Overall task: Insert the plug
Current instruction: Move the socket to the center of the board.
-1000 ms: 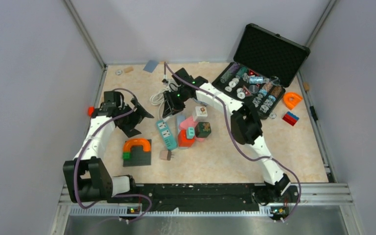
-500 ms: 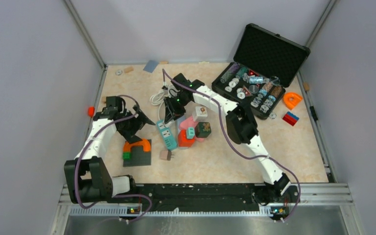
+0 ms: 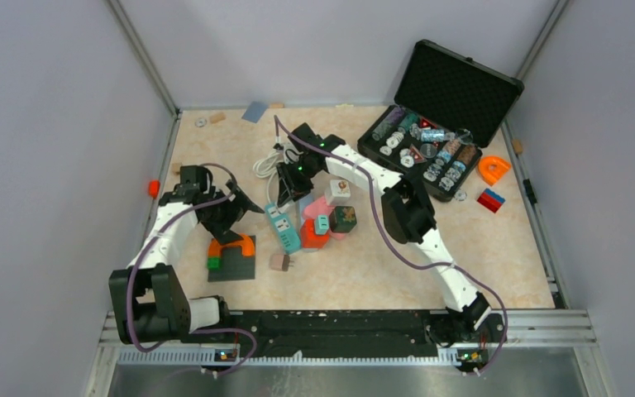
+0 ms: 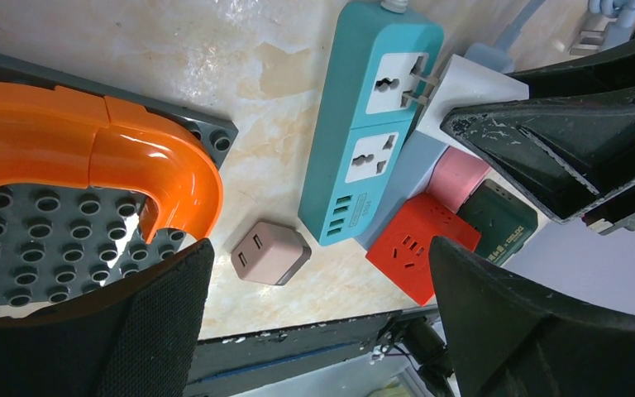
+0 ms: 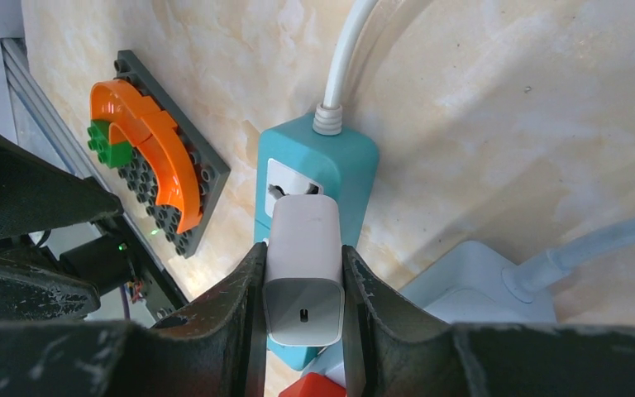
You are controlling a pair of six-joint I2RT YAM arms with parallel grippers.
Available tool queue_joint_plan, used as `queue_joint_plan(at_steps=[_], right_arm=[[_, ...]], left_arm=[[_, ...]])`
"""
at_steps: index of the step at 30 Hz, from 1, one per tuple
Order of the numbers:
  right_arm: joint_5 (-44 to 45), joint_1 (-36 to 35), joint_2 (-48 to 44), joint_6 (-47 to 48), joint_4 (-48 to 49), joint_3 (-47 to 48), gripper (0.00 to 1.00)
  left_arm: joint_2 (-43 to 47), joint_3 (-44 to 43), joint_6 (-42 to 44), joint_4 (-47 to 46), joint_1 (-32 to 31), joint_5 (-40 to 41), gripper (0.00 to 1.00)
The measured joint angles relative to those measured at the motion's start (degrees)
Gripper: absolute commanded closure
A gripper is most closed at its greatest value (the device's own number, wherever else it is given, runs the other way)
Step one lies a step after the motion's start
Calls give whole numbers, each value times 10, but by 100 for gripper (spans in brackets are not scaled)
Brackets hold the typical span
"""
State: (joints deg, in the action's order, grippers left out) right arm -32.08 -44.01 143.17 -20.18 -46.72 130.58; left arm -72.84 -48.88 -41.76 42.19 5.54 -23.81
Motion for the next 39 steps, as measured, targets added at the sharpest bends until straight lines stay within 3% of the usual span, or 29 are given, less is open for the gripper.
queue_joint_plan(at_steps=[30, 39], right_arm=[[219, -41, 50, 23, -168, 169, 100], [227, -43, 71, 10, -194, 209, 100]], left_arm=[[0, 33, -18, -11, 0, 3, 7], [-25, 37, -21, -36, -8, -13, 31]])
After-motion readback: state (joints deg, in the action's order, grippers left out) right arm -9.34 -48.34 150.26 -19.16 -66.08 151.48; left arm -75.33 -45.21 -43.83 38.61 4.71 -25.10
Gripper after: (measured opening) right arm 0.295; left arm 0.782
